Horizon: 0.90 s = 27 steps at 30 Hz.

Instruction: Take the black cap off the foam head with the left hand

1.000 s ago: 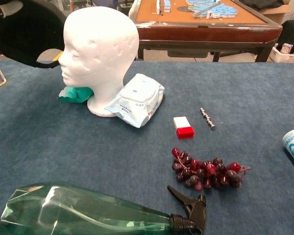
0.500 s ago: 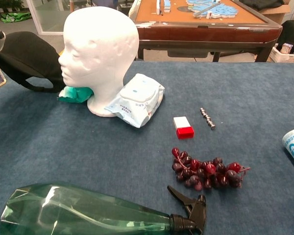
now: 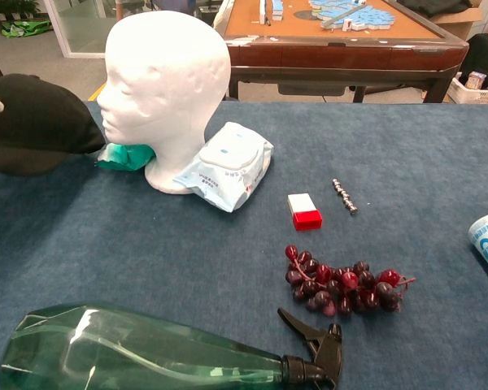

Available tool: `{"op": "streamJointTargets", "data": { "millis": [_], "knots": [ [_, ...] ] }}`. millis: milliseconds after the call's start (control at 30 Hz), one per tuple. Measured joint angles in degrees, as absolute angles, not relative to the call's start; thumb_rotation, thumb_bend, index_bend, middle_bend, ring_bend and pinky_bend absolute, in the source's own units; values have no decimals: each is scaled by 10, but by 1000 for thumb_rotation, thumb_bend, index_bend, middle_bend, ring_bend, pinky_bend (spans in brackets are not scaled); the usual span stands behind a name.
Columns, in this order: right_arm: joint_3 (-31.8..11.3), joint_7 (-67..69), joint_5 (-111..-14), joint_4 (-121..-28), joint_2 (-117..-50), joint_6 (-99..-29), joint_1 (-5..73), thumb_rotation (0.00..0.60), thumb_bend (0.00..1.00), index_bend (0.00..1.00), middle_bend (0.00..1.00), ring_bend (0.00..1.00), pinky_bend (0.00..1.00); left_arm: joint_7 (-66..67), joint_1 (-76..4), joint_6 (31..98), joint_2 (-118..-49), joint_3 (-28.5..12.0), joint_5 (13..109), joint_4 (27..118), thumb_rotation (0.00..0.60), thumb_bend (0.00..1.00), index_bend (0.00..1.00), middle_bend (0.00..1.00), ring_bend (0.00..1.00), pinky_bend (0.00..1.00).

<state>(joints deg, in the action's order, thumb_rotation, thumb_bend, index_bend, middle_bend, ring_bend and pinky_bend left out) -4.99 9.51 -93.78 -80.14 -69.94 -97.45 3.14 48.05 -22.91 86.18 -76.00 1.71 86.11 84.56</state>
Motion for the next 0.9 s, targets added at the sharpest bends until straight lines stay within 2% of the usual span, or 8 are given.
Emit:
{"op": "streamJointTargets", "data": {
  "millis": [167,267,400,567,733,900],
  "knots": [
    [-50,91,-937,-802,-700,-972,32,600,134,255,218,157,303,558,-182,861,-724,19,807,954,600,11,9,474,484,688],
    [-50,89,-936,-803,-700,-970,33,600,133,255,218,157,303,552,-159,874,-715,20,800,974,600,13,85,474,484,688],
    [-50,84,-934,-803,-702,-968,33,600,134,255,218,157,303,504,-145,887,-716,21,805,971,600,13,212,474,484,676],
    [-50,80,-930,-804,-703,-965,33,600,133,255,219,157,303,399,-119,911,-723,25,826,946,600,13,286,474,471,656],
    [-51,76,-927,-803,-705,-966,31,600,134,255,219,157,303,309,-89,939,-734,34,863,902,600,13,315,474,471,655],
    [-51,76,-928,-802,-704,-970,29,600,134,255,219,157,303,267,-75,943,-734,27,866,879,600,13,321,475,471,655]
  ]
}}
